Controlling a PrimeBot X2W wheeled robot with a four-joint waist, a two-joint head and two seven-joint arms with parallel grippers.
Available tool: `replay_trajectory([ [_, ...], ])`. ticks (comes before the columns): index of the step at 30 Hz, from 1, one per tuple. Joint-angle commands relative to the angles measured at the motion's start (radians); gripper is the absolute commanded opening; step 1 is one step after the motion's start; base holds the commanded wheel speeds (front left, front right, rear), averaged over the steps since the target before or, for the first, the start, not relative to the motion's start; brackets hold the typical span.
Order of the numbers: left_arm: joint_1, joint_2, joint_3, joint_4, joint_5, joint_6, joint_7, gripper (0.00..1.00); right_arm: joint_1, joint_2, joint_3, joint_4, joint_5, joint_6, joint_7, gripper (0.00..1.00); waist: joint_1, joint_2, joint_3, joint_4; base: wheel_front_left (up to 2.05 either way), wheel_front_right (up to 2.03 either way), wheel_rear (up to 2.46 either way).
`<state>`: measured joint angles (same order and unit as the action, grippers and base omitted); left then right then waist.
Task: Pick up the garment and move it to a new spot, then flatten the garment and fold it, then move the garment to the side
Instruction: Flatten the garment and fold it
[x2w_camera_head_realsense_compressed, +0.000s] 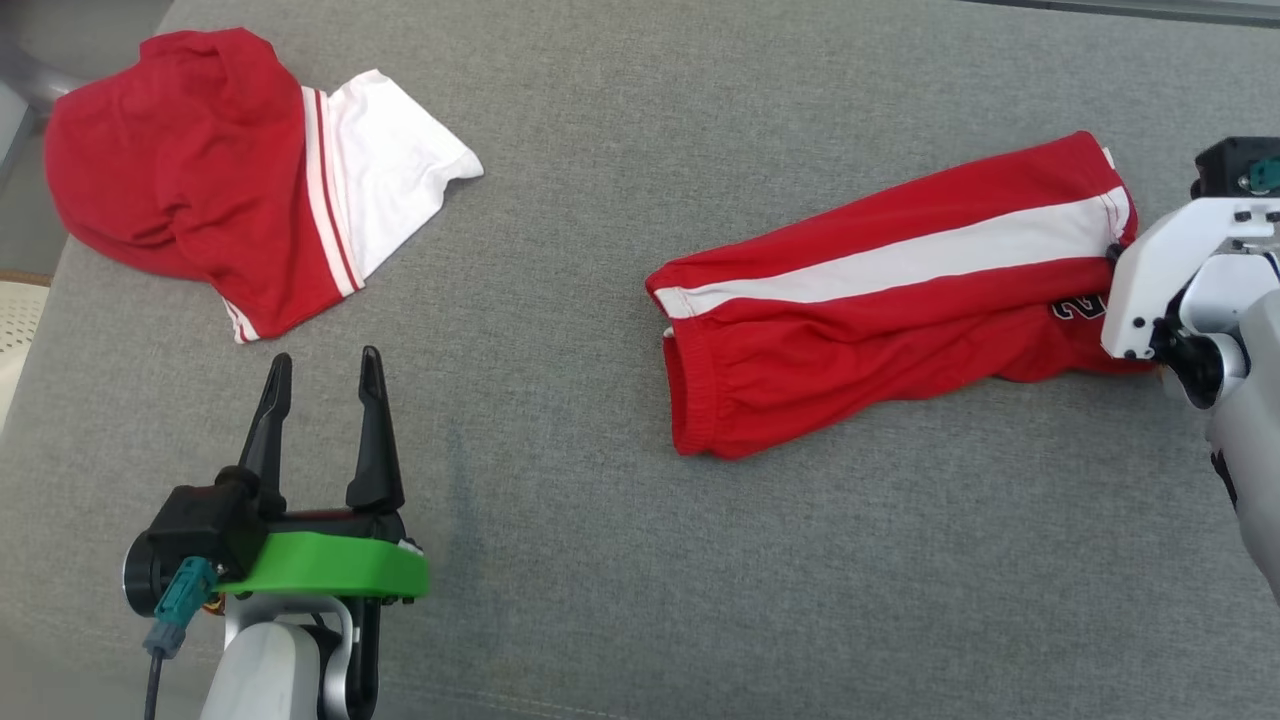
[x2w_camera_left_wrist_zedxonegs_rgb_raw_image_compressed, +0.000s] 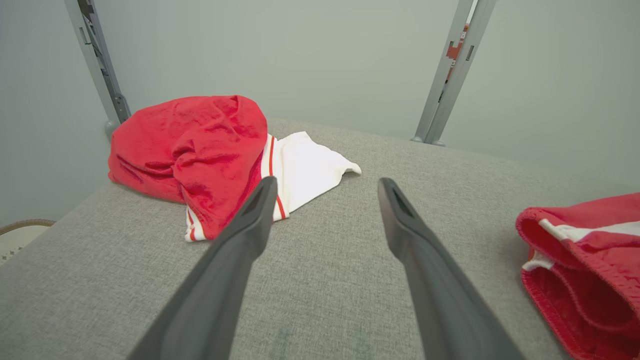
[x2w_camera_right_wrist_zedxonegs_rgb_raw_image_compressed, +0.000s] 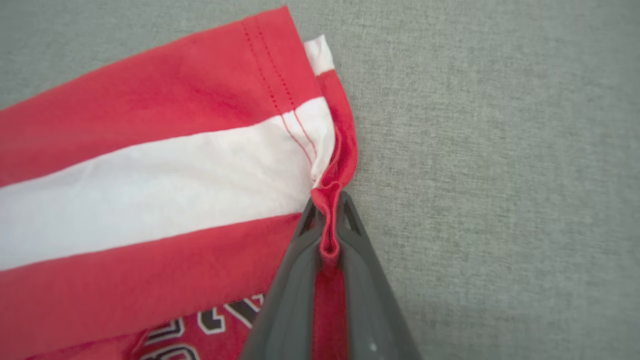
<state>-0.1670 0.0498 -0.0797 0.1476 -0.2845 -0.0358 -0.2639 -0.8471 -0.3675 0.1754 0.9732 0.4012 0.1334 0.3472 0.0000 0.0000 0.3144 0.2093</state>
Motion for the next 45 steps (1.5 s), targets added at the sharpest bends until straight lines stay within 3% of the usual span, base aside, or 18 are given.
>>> replay_trajectory([
  [1, 0.014, 0.002, 0.005, 0.003, 0.015, -0.005, 0.0, 1.0, 0.039, -0.021, -0.018, 0.009, -0.011, -0.005, -0.012, 0.0, 0.0, 0.0, -0.015, -0.018, 0.0, 0.0, 0.0],
  [9, 0.02, 0.002, 0.011, 0.003, 0.017, -0.015, -0.001, 1.0, 0.077, -0.065, -0.149, -0.036, -0.098, -0.004, -0.104, 0.0, 0.0, 0.0, -0.038, -0.066, 0.0, 0.0, 0.0],
  [14, 0.015, 0.002, 0.005, 0.005, 0.014, -0.015, -0.001, 1.0, 0.112, -0.107, -0.257, -0.081, -0.237, -0.004, -0.135, 0.0, 0.0, 0.0, -0.044, -0.08, 0.0, 0.0, 0.0],
  [20, 0.012, 0.002, -0.003, 0.011, 0.012, -0.015, -0.001, 1.0, 0.16, -0.067, -0.328, -0.233, -0.396, -0.004, -0.121, 0.0, 0.0, 0.0, -0.056, -0.08, 0.0, 0.0, 0.0],
  [24, 0.021, 0.002, 0.001, 0.01, 0.009, -0.019, -0.001, 1.0, 0.225, 0.031, -0.295, -0.411, -0.44, -0.004, -0.074, 0.0, 0.0, 0.0, -0.068, -0.075, 0.0, 0.0, 0.0],
  [31, 0.018, 0.002, 0.001, 0.01, 0.007, -0.021, -0.001, 1.0, 0.329, 0.153, -0.133, -0.679, -0.443, -0.004, 0.041, 0.0, 0.0, 0.0, -0.075, -0.066, 0.0, 0.0, 0.0],
  [37, 0.014, 0.002, -0.006, 0.009, 0.002, -0.023, -0.001, 1.0, 0.371, 0.219, -0.03, -0.771, -0.428, -0.004, 0.098, 0.0, 0.0, 0.0, -0.074, -0.055, 0.0, 0.0, 0.0],
  [42, 0.013, 0.002, -0.009, 0.01, -0.002, -0.019, -0.001, 1.0, 0.403, 0.259, 0.03, -0.769, -0.415, -0.004, 0.127, 0.0, 0.0, 0.0, -0.074, -0.05, 0.0, 0.0, 0.0],
  [43, 0.012, 0.002, -0.01, 0.011, -0.002, -0.019, -0.001, 1.0, 0.408, 0.267, 0.044, -0.767, -0.403, -0.004, 0.126, 0.43, 0.0, 0.0, -0.073, -0.049, 0.0, 0.0, 0.0],
  [44, 0.012, 0.002, -0.01, 0.011, -0.001, -0.019, -0.001, 1.0, 0.411, 0.275, 0.05, -0.766, -0.388, -0.004, 0.122, 1.0, 0.0, 0.0, -0.074, -0.049, 0.0, 0.0, 0.0],
  [45, 0.013, 0.002, -0.011, 0.01, 0.001, -0.019, -0.001, 1.0, 0.413, 0.284, 0.067, -0.771, -0.354, -0.004, 0.11, 1.0, 0.0, 0.0, -0.073, -0.049, 0.0, 0.0, 0.0],
])
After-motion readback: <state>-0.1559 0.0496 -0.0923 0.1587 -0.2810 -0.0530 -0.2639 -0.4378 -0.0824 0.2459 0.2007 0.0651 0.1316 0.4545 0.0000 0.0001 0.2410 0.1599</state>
